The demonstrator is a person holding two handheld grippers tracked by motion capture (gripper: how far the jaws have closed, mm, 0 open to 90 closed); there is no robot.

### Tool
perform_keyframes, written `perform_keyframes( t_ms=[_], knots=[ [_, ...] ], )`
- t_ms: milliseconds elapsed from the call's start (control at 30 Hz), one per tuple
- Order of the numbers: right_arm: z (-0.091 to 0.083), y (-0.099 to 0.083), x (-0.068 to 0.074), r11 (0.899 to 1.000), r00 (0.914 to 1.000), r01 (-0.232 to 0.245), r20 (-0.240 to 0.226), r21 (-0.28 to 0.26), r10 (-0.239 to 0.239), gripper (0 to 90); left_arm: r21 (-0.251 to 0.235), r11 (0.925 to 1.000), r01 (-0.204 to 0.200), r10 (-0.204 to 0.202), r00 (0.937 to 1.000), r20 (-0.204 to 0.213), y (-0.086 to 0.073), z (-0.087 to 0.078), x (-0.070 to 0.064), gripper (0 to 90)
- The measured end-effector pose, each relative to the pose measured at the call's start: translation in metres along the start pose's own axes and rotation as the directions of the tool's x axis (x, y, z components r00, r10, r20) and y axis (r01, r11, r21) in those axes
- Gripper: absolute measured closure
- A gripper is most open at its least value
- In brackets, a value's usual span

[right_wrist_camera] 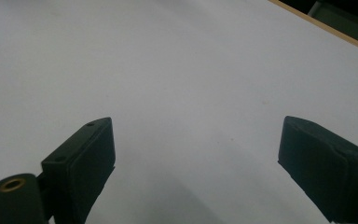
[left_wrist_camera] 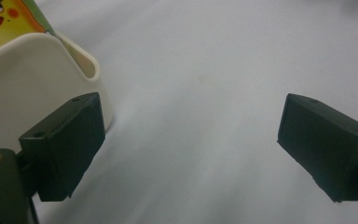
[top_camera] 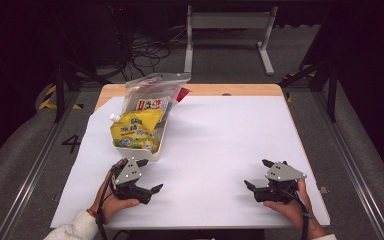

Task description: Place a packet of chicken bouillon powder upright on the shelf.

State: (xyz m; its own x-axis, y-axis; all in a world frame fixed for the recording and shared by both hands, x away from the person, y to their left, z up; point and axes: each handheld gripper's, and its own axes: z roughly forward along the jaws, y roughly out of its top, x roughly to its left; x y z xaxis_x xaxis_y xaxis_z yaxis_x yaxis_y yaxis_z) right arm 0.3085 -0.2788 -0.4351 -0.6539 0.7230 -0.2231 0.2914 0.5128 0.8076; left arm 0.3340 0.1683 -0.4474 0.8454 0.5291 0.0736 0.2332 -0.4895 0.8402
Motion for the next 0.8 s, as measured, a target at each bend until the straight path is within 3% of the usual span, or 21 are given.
perform_keyframes(
  t_ms=[800],
  knots=[
    [-0.0006,-0.0008,0.0013,1.000,0.9999,0.011,0.008,0.006,-0.011,10.5,-0.001,1.0000,0.003,-0.003,1.0000,-0.002,0.0019,-0.0019,0.0039,7.3]
  ],
)
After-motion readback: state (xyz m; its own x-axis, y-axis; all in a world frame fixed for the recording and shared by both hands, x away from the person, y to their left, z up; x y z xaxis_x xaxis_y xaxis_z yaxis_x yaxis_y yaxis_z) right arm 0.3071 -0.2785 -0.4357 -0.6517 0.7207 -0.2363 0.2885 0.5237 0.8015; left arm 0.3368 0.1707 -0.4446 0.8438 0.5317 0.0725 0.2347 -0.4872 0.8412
